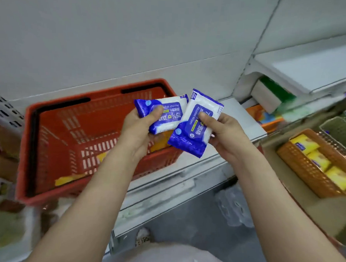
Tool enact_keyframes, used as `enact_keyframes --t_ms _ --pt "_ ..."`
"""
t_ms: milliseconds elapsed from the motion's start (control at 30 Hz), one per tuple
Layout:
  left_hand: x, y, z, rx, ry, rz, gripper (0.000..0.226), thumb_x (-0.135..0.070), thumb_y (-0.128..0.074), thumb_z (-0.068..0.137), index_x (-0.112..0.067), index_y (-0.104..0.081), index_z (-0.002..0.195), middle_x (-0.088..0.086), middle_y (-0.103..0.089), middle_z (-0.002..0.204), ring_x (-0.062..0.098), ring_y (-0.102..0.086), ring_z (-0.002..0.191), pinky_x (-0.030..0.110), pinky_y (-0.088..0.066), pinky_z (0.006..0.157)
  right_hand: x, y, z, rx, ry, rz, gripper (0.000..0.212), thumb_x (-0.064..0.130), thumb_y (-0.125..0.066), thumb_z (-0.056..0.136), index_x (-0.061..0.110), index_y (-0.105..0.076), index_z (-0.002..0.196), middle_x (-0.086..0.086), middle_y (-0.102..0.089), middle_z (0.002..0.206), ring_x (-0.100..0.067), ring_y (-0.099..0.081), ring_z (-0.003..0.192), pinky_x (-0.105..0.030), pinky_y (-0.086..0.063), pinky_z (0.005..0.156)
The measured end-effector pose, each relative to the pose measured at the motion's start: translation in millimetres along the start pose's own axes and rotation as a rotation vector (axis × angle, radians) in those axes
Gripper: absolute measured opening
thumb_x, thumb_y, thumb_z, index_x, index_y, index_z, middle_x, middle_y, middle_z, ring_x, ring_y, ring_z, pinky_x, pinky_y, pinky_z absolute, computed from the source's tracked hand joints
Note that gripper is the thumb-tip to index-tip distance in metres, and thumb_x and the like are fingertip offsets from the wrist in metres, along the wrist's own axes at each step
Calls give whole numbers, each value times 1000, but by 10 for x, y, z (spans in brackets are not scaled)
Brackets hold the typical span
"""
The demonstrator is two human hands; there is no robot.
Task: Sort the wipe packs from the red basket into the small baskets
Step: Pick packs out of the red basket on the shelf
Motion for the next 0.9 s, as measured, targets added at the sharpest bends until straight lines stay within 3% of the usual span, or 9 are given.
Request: enact_keyframes --t_ms 67,167,333,433,500,600,700,800,900 --pt "243 -483 -211 45 -1 -30 33 -8 -70 87 -6 -62 119 9 -75 100 21 -73 83 35 -59 68 -11 435 -240 -66 11 40 23 18 -74 83 12 -69 105 -9 -76 99 -19 -74 84 -32 -59 67" --pt "683 -1256 -597 84 -12 -80 35 -1 -65 89 -8 -56 123 11 -70 109 23 -70 90 39 -60 75 -34 1194 -673 -144 14 111 27 15 -72 87 11 -67 113 -12 -75 107 -25 -74 92 -40 -60 76" --pt "1527 -2494 -1298 237 60 7 21 -5 -71 86 -19 -66 101 12 -74 102 30 -71 92 43 -58 73 10 2505 -1518 -295 60 234 33 8 -65 92 3 -60 125 -21 -71 113 -37 -69 102 -51 -58 85" --pt "1917 -3090 -1587 260 27 256 16 -17 -79 81 -18 -64 87 3 -75 80 17 -72 70 27 -53 56 113 3249 -1985 -440 111 276 26 4 -62 94 2 -61 120 -16 -76 99 -30 -75 85 -41 -61 64" --pt "2156 -3407 -1721 294 48 378 23 -19 -82 79 -17 -59 82 2 -74 74 14 -72 67 24 -52 53 186 3671 -2202 -509 144 285 18 6 -63 93 6 -64 112 -14 -76 96 -27 -75 82 -39 -61 63" --pt "2526 -3807 -1860 344 180 343 27 -10 -78 81 -14 -56 95 6 -74 83 17 -72 67 31 -56 61 221 4216 -2390 -583 168 324 16 9 -63 94 8 -66 109 -15 -75 102 -26 -74 85 -42 -62 75" --pt "2809 -4181 -1862 371 308 239 26 -1 -68 88 -13 -60 109 7 -73 99 14 -73 71 30 -59 58 137 4625 -2463 -571 80 360 12 9 -63 93 9 -67 104 -11 -77 91 -22 -75 77 -34 -61 61" --pt "3088 -4551 -1774 399 383 163 27 3 -64 89 -12 -63 111 6 -73 103 13 -74 75 29 -60 61 89 5005 -2412 -543 1 373 14 8 -63 93 7 -65 107 -12 -77 90 -23 -75 76 -33 -60 59" --pt "3426 -4969 -1652 406 443 91 36 5 -63 88 -9 -57 121 9 -72 110 18 -73 84 38 -61 78 226 5465 -2246 -562 -19 348 15 10 -63 93 8 -65 108 -13 -77 93 -23 -75 77 -36 -61 62"
Point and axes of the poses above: each hand's wrist, its own z-axis towards the middle knuckle, its own y-axis out of the back of the hand, x = y × z, the point moved 2 cm from there along z, towards the middle knuckle
